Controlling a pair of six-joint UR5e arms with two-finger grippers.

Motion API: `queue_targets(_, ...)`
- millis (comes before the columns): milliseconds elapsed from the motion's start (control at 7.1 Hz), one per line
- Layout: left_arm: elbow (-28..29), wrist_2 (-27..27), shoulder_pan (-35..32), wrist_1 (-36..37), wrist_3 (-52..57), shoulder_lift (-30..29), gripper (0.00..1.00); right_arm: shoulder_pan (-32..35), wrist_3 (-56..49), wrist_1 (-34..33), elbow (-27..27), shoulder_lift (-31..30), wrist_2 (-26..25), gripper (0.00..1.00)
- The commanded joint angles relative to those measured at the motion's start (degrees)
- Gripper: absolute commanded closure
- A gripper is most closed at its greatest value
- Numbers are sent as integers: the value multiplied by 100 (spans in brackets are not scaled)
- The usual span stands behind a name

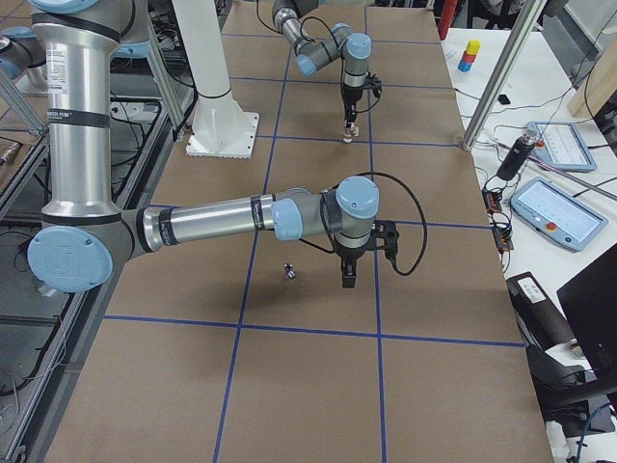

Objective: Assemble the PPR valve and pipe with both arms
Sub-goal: 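Set the valve upright at the center and open the left gripper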

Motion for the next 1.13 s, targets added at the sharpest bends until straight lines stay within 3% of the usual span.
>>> queue_targets(0, -9, -7, 0, -2, -1, 15, 63, -8, 0, 0, 1, 9, -1, 0)
queue_targets(282, -9, -7, 0, -11, -10, 15, 43, -8, 0, 0, 1, 0, -1, 0)
queue_targets(423, -17, -7, 9, -20, 16, 15, 4, -16, 0, 0, 1, 0, -1, 0)
queue_targets(845, -166, -15, -9, 50, 8, 50, 2, -8, 0, 0, 1, 9, -1, 0)
queue_targets(986, -741, -33, -44, 155, -45, 285, 1, -16, 17, 0, 27, 9, 16, 0)
